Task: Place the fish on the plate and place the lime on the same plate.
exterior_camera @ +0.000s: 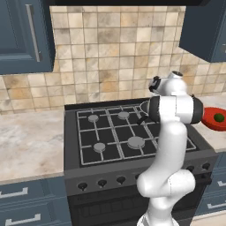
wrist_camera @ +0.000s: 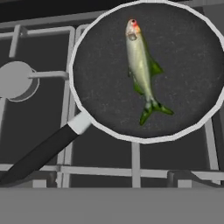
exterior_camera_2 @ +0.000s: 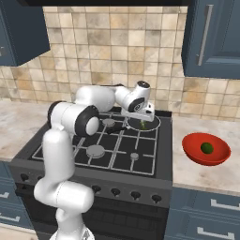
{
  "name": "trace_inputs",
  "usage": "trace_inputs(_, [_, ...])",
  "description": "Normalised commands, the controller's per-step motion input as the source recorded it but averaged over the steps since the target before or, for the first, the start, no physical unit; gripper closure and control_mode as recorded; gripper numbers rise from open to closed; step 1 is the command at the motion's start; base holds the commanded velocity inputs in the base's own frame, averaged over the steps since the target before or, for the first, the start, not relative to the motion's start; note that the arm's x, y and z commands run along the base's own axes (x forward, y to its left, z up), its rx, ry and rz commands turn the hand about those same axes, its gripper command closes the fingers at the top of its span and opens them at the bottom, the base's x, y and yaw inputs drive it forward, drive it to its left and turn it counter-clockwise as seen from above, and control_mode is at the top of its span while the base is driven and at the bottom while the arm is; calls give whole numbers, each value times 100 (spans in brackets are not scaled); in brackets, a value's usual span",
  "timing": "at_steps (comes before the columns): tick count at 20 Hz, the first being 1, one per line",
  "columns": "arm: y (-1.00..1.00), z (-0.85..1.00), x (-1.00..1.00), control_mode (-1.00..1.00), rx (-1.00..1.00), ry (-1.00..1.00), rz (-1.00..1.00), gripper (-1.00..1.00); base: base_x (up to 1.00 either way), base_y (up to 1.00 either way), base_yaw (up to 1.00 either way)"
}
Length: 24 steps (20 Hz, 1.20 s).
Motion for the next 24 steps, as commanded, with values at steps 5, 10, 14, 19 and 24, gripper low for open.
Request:
trace_inputs(5, [-19, -11, 43, -100, 0, 0, 2, -100, 0, 0, 0])
trace_inputs(10, [-11, -19, 45, -100, 1, 0, 2, -100, 0, 0, 0])
trace_inputs(14, [0, -35, 42, -100, 0, -1, 1, -100, 0, 0, 0])
trace_inputs(19, [-1, -34, 43, -100, 0, 0, 0, -100, 0, 0, 0])
trace_inputs(24, [-11, -20, 35, -100, 0, 0, 0, -100, 0, 0, 0])
